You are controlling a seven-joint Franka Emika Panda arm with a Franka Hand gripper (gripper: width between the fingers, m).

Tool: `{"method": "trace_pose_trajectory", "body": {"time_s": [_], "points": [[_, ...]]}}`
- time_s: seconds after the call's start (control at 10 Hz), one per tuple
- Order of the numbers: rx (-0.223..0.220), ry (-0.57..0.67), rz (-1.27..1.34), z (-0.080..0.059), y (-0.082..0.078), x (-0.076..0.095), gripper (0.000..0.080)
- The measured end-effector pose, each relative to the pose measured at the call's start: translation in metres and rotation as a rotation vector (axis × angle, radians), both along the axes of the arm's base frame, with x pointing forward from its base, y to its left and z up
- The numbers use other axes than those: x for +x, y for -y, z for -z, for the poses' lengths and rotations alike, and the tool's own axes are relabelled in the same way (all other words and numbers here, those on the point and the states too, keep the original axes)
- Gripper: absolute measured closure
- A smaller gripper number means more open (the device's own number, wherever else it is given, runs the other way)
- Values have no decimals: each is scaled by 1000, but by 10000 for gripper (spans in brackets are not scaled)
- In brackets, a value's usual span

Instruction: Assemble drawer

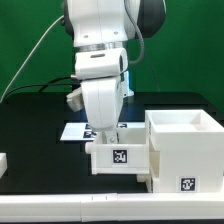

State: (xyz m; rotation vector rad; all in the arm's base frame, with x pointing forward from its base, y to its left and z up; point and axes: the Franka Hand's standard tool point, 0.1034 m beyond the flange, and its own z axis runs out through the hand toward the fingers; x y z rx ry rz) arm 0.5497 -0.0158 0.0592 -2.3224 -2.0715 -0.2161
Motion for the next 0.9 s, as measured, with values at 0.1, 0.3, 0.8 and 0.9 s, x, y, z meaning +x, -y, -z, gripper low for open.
{"method": "trace_pose_trajectory", "body": {"time_s": [0.1, 0.3, 0.8, 0.9], "points": [[1, -3, 2, 0, 1, 1, 761], [1, -3, 2, 0, 0, 1, 761], [-54, 44, -96, -3, -13, 6, 759], [-52, 52, -82, -2, -10, 6, 754]]}}
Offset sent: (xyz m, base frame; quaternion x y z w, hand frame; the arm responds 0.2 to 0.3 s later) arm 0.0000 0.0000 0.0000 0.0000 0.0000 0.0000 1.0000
